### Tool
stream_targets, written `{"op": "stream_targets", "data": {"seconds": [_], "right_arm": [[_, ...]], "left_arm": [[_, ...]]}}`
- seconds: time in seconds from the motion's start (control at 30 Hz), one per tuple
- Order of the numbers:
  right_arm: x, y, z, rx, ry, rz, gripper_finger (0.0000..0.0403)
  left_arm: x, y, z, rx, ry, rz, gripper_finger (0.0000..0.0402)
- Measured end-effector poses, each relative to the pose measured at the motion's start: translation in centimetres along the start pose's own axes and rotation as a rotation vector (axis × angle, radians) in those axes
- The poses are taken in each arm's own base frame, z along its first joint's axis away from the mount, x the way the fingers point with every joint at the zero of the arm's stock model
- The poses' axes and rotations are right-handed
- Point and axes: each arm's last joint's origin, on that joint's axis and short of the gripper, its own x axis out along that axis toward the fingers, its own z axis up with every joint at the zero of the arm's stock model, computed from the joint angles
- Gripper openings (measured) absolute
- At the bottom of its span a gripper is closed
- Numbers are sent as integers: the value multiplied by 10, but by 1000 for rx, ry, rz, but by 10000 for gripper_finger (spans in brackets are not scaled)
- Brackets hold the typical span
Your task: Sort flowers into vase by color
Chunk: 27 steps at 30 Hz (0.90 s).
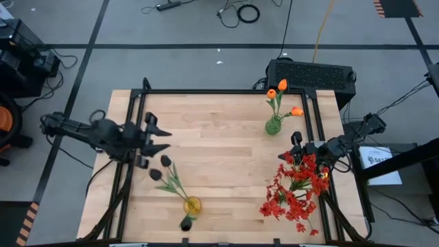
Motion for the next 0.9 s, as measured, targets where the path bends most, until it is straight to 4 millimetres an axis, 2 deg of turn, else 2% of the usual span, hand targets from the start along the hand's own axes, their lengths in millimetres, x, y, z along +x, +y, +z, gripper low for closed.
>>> {"op": "stream_targets", "data": {"seconds": [0.17,0.43,0.7,0.9], "right_arm": [[0,0,-1,6,11,-3,0],[0,0,-2,6,20,-4,0],[0,0,-5,13,46,-6,0],[0,0,-5,15,46,-6,0]], "left_arm": [[-2,3,16,7,-62,-26,175],[-4,10,9,78,60,51,175],[-15,26,-19,105,127,137,175],[-28,33,-54,29,171,143,174]]}}
